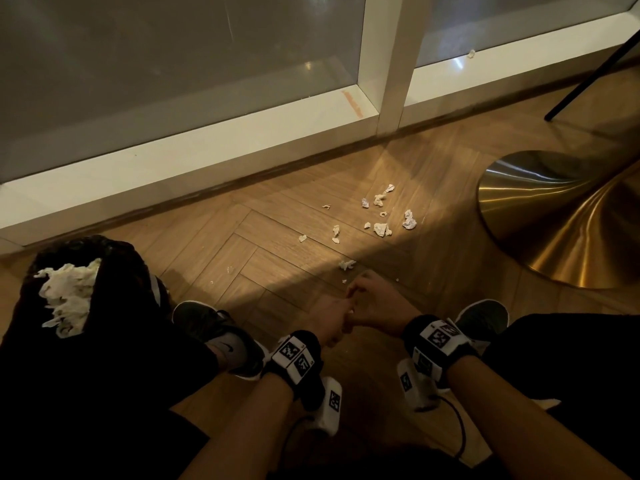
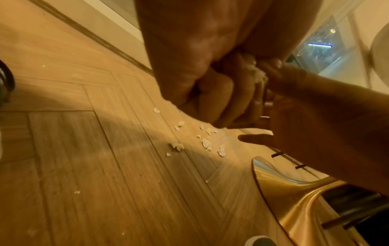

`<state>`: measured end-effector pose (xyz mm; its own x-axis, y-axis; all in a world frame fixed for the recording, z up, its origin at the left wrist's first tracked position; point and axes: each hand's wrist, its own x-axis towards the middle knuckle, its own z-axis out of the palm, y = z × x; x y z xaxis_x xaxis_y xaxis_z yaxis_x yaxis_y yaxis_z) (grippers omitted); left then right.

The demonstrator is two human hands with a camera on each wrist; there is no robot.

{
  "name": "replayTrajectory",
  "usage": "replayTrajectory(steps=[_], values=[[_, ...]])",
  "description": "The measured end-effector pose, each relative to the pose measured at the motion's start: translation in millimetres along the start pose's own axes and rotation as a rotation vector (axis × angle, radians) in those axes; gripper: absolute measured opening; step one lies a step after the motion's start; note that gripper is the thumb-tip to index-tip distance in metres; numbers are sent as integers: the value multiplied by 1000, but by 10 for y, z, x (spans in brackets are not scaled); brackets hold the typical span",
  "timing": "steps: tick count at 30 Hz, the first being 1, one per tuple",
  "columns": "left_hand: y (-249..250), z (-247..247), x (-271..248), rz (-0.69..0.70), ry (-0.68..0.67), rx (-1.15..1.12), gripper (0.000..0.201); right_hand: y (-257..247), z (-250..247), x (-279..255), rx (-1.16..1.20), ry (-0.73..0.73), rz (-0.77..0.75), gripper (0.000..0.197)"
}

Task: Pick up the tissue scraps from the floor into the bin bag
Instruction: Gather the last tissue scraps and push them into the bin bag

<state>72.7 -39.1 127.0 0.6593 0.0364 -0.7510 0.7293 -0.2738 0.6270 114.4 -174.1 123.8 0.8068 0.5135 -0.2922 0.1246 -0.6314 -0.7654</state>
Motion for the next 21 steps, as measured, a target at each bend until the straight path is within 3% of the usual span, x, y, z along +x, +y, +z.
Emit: replayTrajectory(steps=[2, 4, 7, 13, 18, 21], values=[[136, -146, 62, 93, 66, 197, 24, -90, 12, 35, 14, 81, -8, 35], [295, -367, 127, 214, 121, 378, 29, -146, 39, 39, 99, 140, -14, 37], [521, -933, 171, 190, 233, 491, 37, -82, 89, 2, 136, 140, 58, 34], [771, -2429, -63, 247, 524, 633, 46, 533, 365, 39, -59, -157, 342, 26], [290, -3425, -261, 16, 414, 484, 45, 935, 578, -26, -181, -342, 476, 34], [-123, -3780, -335, -67, 492, 351, 57, 1150, 644, -63, -101, -333, 570, 37]])
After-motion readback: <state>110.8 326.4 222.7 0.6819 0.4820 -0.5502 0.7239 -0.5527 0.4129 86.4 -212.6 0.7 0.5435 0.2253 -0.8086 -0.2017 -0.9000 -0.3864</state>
